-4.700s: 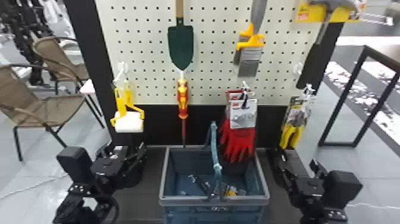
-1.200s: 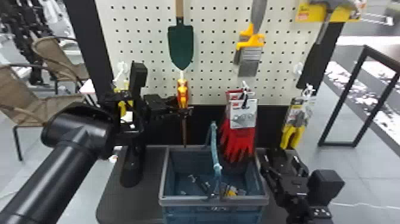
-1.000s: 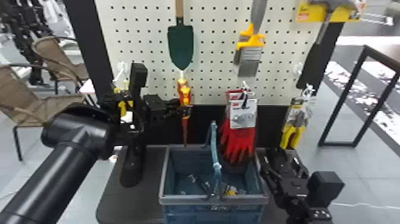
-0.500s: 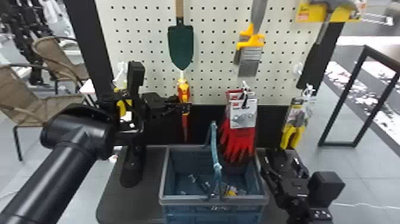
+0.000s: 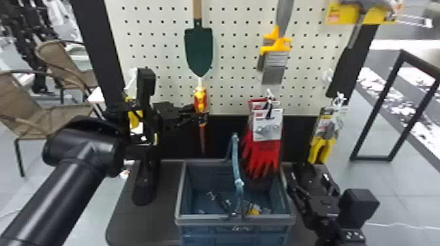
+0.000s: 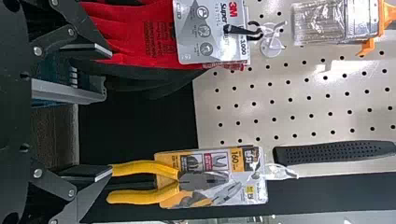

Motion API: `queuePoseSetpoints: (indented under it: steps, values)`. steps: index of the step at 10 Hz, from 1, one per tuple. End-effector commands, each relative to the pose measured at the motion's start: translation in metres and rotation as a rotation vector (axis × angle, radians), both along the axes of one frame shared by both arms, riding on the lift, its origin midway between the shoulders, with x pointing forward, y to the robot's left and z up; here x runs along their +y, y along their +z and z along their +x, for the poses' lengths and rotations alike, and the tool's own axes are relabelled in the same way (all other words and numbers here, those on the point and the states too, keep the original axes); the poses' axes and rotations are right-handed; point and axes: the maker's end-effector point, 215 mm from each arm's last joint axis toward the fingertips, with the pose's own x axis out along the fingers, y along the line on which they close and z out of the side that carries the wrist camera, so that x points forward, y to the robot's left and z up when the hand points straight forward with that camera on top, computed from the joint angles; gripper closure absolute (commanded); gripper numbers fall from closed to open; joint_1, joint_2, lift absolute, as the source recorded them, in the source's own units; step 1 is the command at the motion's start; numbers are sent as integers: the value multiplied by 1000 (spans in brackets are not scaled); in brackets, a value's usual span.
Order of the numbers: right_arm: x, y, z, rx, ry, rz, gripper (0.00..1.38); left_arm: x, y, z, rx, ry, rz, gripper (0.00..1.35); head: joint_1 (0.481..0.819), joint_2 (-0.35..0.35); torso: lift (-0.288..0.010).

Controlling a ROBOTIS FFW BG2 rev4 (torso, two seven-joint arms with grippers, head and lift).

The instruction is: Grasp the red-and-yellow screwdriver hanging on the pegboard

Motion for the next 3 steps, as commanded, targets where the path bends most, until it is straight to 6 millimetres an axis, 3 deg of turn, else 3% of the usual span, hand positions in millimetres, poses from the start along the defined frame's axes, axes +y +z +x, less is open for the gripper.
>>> queuePoseSetpoints:
  steps: [1,3]
  values:
    - [1,1,0,-2,1,0,398,0,-1,0,1,2,-2,1197,549,0,-100]
    - [0,1,0,-1,0,0,398,2,-1,0,0,8,-5,1197,549,0,-100]
